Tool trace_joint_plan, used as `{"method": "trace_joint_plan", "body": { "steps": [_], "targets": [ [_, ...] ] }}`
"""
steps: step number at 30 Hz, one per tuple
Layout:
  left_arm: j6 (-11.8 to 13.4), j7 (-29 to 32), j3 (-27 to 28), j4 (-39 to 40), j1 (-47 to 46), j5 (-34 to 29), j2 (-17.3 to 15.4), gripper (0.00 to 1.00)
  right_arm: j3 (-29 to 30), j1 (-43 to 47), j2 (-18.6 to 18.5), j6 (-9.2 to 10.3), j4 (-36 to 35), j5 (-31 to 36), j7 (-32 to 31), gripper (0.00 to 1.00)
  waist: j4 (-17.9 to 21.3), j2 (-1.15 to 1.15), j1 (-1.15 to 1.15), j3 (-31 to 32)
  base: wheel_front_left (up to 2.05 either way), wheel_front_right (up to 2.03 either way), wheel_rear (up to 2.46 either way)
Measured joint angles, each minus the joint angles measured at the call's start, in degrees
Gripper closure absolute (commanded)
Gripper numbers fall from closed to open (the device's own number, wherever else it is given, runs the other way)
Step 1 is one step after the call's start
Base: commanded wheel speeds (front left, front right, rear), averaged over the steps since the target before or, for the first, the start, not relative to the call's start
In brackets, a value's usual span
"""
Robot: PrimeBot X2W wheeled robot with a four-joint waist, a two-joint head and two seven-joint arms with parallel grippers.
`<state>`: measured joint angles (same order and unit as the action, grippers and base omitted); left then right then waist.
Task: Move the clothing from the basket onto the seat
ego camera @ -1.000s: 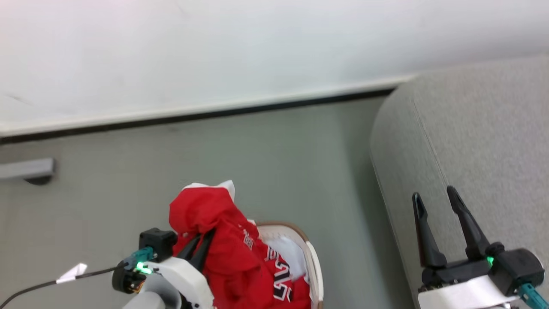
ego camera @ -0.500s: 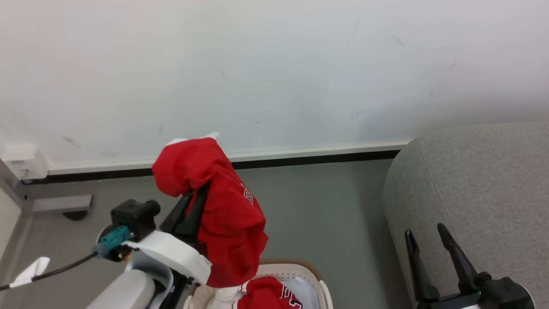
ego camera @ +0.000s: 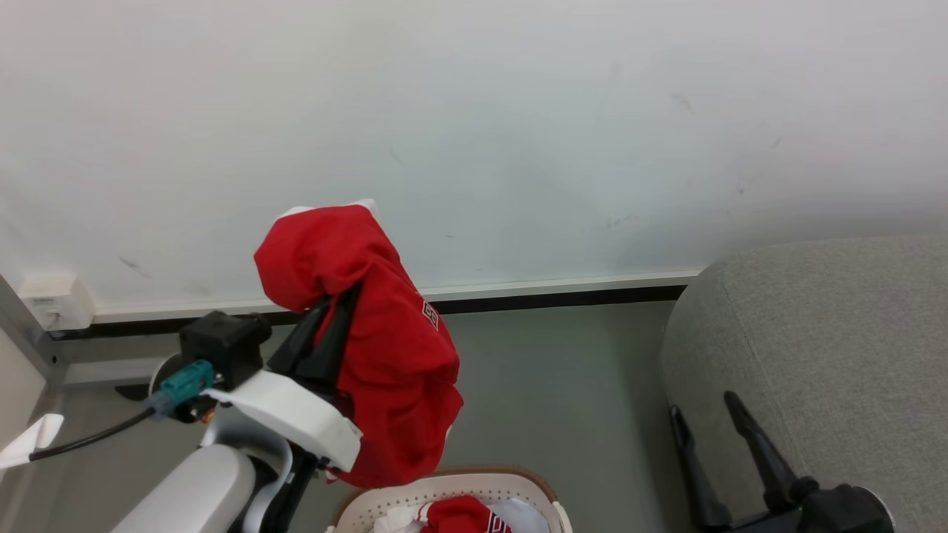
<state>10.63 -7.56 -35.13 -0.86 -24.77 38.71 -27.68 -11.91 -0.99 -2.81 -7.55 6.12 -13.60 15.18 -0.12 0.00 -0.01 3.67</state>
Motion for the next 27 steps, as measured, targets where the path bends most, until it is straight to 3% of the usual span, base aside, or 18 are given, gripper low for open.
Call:
{"method": "trace_joint_plan", "body": {
  "steps": [5,11,15,27],
  "targets": [
    [0.0,0.5,-0.6,0.9,-0.1,-0.3,0.1,1.0,-6.1,-1.5,-0.2,0.0,-0.5,1.0,0.0,0.0,0.1,0.0,0.0,-0.1,0.0,0.0,0.0],
    [0.1,0.5,-1.2,1.0,-0.1,-0.3,0.3,1.0,-19.5,-7.2,-5.6,0.0,1.7,-0.3,0.0,0.0,0.5,0.0,0.01,-0.2,0.0,0.0,0.0],
    [0.1,0.5,-1.9,1.0,-0.1,-0.4,0.5,1.0,-25.2,-12.4,-8.1,0.0,3.4,-1.2,0.0,0.0,0.4,0.0,0.0,-0.2,0.0,0.0,0.0],
    [-0.8,1.2,-4.4,1.1,-1.0,-1.2,2.3,1.0,-34.0,-24.0,-7.1,0.0,11.6,-2.9,0.0,0.0,-1.0,0.0,0.01,-0.9,0.0,0.0,0.0]
  ]
}}
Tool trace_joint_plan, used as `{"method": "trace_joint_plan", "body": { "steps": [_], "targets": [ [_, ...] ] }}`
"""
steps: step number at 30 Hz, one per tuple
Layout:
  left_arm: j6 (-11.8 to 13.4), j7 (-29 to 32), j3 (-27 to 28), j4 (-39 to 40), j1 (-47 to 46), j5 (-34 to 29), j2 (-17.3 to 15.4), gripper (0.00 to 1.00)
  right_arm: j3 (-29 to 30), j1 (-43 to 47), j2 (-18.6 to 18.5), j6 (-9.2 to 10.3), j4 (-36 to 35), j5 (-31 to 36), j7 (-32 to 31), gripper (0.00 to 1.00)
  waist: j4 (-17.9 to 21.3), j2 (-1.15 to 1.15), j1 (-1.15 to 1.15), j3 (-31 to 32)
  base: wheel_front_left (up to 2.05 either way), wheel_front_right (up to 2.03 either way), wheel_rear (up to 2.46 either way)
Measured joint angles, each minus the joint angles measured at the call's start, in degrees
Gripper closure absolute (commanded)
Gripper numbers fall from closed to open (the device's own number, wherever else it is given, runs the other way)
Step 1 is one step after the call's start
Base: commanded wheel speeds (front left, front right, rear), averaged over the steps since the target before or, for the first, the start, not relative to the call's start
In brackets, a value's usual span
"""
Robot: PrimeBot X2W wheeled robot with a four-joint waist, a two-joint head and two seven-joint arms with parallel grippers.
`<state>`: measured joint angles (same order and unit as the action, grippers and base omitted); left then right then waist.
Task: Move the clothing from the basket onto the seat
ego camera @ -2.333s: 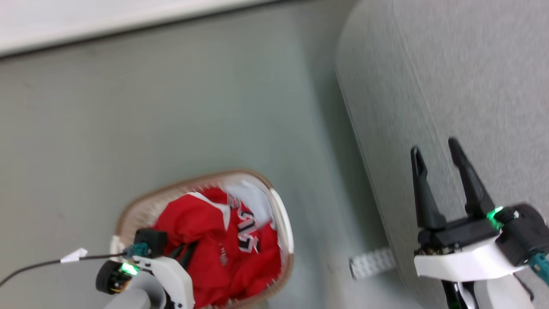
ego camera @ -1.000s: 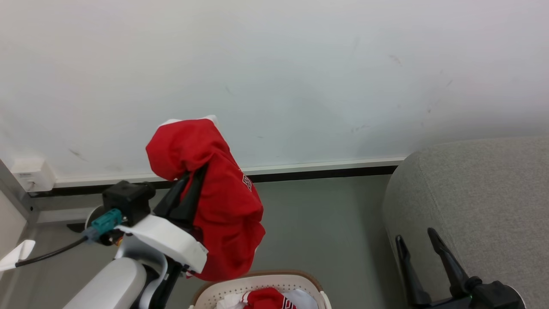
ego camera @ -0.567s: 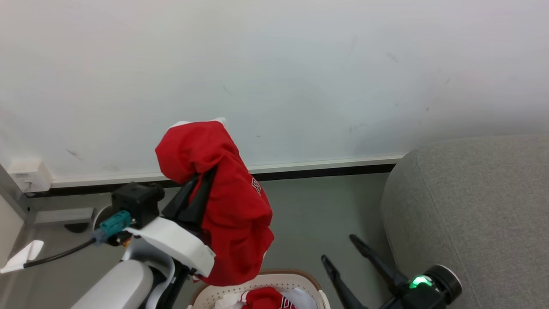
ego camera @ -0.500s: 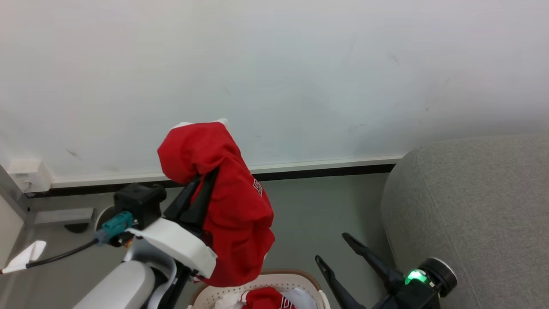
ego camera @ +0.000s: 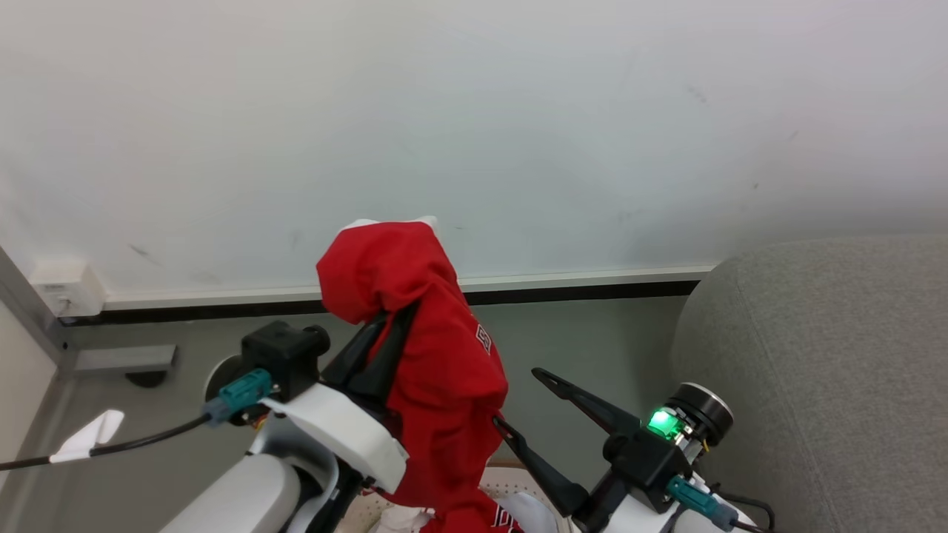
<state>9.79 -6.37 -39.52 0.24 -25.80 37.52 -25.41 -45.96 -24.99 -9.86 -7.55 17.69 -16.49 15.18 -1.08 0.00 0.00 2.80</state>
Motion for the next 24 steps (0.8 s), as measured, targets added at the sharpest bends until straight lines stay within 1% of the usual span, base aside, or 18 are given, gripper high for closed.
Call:
{"method": "trace_joint_plan", "body": {
  "steps": [9,13,14,15,16,19,24],
  "targets": [
    [-1.4,1.1,-2.3,0.3,-1.3,-0.2,2.1,1.0,-1.0,-5.0,5.2,-0.01,10.8,2.6,0.0,0.0,-1.8,0.0,0.01,-0.3,0.0,0.0,0.0],
    [-1.8,1.3,-3.1,0.2,-1.8,-0.1,3.0,1.0,0.2,-6.6,6.7,-0.01,14.9,2.1,0.0,0.0,-2.3,0.0,0.01,-0.1,0.0,0.0,0.0],
    [-2.0,1.3,-3.3,0.1,-1.9,-0.1,3.2,1.0,1.1,-6.7,6.8,-0.01,15.6,1.8,0.0,0.49,-2.4,0.0,0.0,-0.1,0.0,0.0,0.0],
    [-2.0,1.3,-3.4,0.0,-1.9,-0.1,3.3,1.0,1.9,-6.7,6.8,0.0,15.9,1.6,0.0,0.71,-2.5,0.0,0.0,0.0,0.0,0.0,0.0],
    [-2.2,1.3,-3.6,-0.2,-1.9,-0.1,3.5,1.0,2.4,-6.7,6.8,0.0,15.8,0.2,0.0,1.0,-2.7,0.0,0.0,0.0,0.0,0.0,0.0],
    [-2.3,1.3,-3.9,-0.7,-2.0,0.1,3.9,1.0,1.5,-6.7,7.0,-0.01,14.5,-4.0,0.0,1.0,-3.1,0.0,0.0,0.2,0.0,0.0,0.0],
    [-2.3,1.2,-3.9,-1.3,-2.0,0.3,3.9,1.0,0.6,-6.6,7.0,0.0,14.0,-6.4,0.0,1.0,-3.1,0.0,0.01,0.3,0.0,0.0,0.0]
  ]
}}
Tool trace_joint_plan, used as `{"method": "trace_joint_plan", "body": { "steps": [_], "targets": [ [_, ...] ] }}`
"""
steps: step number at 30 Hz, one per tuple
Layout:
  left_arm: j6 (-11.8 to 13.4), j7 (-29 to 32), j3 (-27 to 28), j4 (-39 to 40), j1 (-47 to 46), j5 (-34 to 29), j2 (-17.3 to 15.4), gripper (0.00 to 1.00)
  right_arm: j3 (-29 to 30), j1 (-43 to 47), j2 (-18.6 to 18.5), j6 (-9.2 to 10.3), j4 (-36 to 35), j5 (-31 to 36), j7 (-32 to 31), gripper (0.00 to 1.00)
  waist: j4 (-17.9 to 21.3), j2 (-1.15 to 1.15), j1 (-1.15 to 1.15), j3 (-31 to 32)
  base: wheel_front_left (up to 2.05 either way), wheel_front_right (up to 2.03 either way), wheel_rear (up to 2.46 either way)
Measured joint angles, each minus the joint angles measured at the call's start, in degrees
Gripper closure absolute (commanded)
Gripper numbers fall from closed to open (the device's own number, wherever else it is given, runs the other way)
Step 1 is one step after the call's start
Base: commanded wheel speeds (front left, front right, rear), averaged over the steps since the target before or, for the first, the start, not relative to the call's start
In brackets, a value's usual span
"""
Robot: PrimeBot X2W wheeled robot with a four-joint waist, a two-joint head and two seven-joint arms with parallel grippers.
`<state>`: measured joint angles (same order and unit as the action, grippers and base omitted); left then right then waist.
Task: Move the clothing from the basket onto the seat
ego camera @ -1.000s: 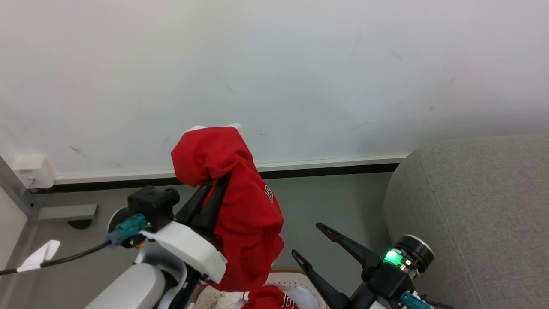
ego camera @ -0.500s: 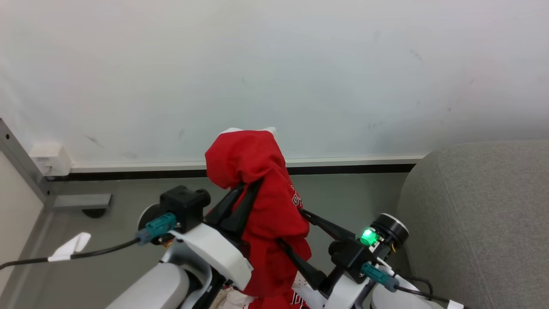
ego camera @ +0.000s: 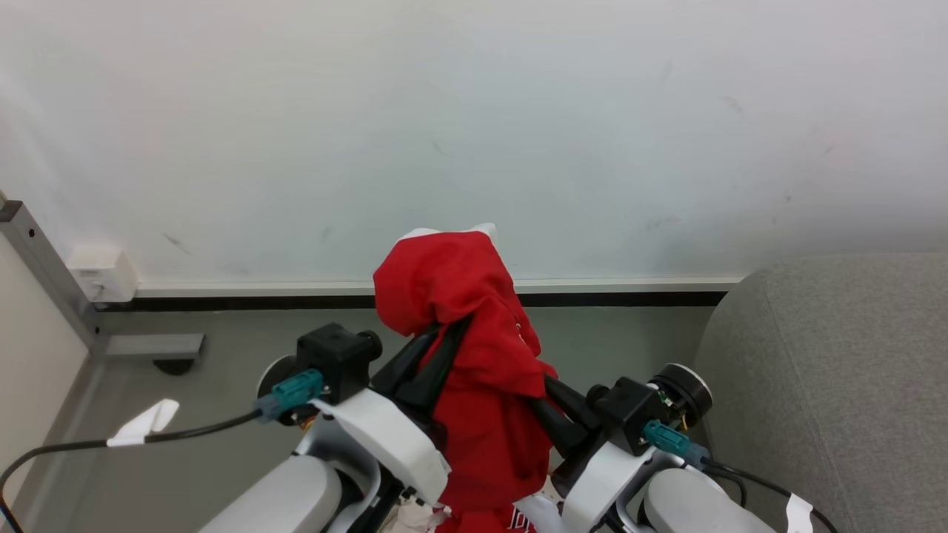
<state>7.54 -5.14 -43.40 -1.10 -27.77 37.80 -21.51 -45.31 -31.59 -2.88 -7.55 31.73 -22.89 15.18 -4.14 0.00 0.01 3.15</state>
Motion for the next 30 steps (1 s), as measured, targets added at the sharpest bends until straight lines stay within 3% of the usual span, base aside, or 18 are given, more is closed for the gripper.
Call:
{"method": "trace_joint_plan", "body": {
  "steps": [3,4,5,8,9,30],
  "targets": [
    [0.1,-0.5,0.1,-0.3,0.0,0.0,-0.2,0.91,0.0,0.0,0.0,0.0,-0.1,-0.5,0.0,1.0,0.3,0.0,0.0,0.1,0.0,0.0,0.0],
    [0.1,-0.5,0.2,-0.4,0.0,0.0,-0.3,0.83,0.1,0.0,0.0,-0.01,-0.2,-0.7,0.0,1.0,0.4,0.0,0.0,0.1,0.0,0.0,0.0],
    [0.2,-0.7,0.2,-0.5,0.1,0.0,-0.3,0.64,0.2,0.1,0.0,0.0,-0.4,-1.0,0.0,1.0,0.5,0.0,0.0,0.1,0.0,0.0,0.0],
    [0.6,-1.1,0.2,-0.8,0.2,0.0,-0.5,0.5,0.6,0.1,0.0,0.0,-0.5,-1.3,0.0,1.0,0.9,0.0,0.0,0.1,0.0,0.0,0.0],
    [0.6,-1.4,0.2,-0.9,0.3,0.0,-0.6,0.0,1.0,0.1,0.0,0.0,-0.5,-1.3,0.0,1.0,1.0,0.0,0.0,0.1,0.0,0.0,0.0],
    [0.5,-1.5,-1.6,-2.3,2.1,0.0,-1.1,0.0,11.3,0.8,-0.3,0.0,-3.8,2.4,0.0,1.0,3.0,0.0,-0.01,-0.5,0.0,0.0,0.0]
  ]
}}
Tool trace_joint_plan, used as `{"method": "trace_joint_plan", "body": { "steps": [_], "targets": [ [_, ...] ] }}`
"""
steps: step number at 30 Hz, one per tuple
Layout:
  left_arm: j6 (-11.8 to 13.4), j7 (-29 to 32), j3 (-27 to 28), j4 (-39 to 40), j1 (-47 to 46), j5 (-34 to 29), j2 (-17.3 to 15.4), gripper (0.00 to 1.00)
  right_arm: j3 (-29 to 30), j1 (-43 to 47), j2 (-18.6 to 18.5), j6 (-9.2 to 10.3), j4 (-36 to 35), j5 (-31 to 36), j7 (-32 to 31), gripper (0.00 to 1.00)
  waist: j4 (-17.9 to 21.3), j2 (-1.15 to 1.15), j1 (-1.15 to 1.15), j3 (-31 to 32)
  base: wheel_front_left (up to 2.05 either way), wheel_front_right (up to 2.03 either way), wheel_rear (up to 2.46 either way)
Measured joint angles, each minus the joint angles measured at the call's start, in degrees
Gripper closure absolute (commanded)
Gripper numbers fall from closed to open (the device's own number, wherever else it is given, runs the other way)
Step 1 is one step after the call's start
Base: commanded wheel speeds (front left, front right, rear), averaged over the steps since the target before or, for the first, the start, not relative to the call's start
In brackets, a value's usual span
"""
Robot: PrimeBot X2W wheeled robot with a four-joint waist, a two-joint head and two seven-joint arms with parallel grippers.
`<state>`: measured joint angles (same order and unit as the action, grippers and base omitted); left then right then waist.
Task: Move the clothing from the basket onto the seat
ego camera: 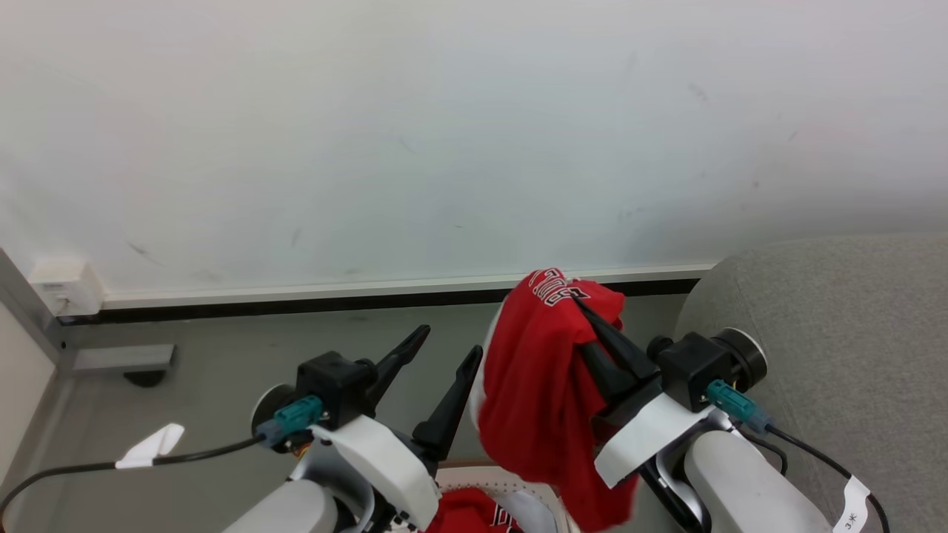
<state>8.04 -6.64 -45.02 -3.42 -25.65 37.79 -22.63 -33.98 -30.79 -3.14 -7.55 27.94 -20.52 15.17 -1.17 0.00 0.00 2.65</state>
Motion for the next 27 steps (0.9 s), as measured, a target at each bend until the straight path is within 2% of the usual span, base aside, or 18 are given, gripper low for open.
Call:
{"method": "trace_joint_plan", "body": {
  "steps": [13,27],
  "targets": [
    [0.1,-0.8,-0.4,0.4,0.4,0.0,0.1,0.0,2.4,-0.3,-2.6,0.0,-2.9,0.9,0.0,1.0,4.3,0.0,0.0,-0.5,0.0,0.0,0.0],
    [0.3,-1.3,-2.0,1.6,1.1,-0.2,0.6,0.0,6.1,1.4,-7.2,-0.01,-9.6,2.7,0.0,1.0,14.1,0.0,0.0,-1.5,0.0,0.0,0.0]
  ]
}}
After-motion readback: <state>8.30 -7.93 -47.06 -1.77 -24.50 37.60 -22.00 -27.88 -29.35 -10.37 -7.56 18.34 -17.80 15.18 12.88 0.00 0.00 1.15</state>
